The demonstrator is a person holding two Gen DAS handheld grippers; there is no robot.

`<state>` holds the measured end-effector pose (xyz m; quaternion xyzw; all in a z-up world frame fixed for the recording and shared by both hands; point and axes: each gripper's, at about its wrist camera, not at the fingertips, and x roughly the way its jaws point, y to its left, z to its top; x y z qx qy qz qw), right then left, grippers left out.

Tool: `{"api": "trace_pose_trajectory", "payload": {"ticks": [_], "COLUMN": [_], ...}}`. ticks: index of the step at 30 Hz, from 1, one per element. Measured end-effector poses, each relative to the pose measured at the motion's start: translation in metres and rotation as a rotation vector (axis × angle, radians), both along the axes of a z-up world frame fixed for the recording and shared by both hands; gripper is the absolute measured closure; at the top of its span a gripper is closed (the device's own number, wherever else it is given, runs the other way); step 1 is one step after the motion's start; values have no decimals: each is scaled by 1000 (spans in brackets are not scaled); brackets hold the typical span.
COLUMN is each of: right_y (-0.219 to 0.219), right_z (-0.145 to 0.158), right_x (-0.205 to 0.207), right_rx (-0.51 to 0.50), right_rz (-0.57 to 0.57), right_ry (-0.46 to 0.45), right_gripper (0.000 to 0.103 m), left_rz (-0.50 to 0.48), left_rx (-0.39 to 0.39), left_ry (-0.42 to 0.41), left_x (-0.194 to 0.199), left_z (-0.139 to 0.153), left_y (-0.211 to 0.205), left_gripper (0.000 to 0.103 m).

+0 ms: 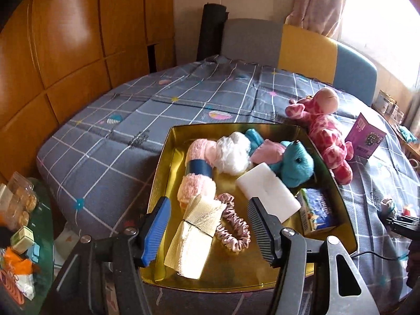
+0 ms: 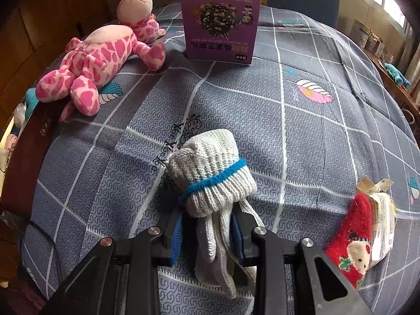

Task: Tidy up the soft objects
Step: 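Carry the beige sock bundle to the gold tray and release it with the left gripper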

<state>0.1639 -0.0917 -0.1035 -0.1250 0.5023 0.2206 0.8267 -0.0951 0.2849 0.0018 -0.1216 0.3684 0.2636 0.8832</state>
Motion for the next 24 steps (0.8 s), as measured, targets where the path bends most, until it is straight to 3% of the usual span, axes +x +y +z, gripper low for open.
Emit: {"api": "trace_pose_trajectory", "payload": {"ticks": [15, 24], "right_y": [13, 18], "right_z": [3, 16], "right_x": [-6, -14], "right_rx": [-74, 9], "right_rz": [-92, -138], "right_ry": [-41, -22], "right_gripper": [75, 76], "left_rz": [-61, -46], "left_rx": [11, 9], "left_ry": [-52, -67], "left_x": [-1, -6], "left_z": [14, 15], "left_y": [-22, -20], "left_gripper": [41, 38]}}
